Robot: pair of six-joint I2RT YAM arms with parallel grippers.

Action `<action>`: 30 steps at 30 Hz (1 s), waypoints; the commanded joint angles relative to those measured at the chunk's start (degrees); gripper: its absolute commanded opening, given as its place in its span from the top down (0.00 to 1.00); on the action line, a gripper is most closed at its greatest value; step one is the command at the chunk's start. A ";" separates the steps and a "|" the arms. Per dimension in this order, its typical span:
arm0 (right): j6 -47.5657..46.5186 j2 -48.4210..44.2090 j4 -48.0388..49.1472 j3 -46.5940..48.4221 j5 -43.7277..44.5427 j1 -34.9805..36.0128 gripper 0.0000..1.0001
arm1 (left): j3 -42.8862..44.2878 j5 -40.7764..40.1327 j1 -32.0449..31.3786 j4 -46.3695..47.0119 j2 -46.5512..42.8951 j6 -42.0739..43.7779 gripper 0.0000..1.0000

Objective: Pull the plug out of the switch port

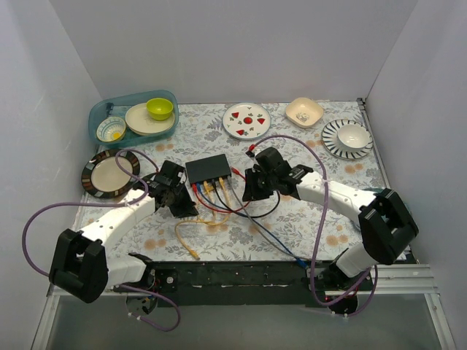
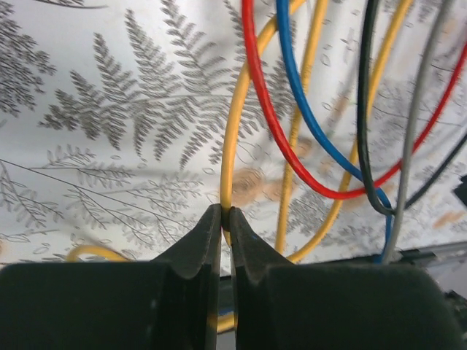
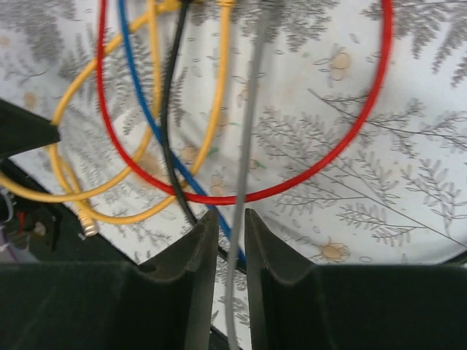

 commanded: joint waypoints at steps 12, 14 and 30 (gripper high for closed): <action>8.07 -11.82 12.70 -4.38 -13.14 2.13 0.61 | 9.15 13.76 -0.25 -1.00 -4.75 -3.87 1.00; 8.24 -13.13 13.40 -5.60 -12.45 3.18 0.60 | 7.74 14.02 -0.25 0.23 -5.46 -5.01 1.00; 7.54 -16.83 9.01 -8.07 -8.66 3.45 0.62 | -2.02 34.05 -0.25 -0.73 -4.31 -10.98 1.00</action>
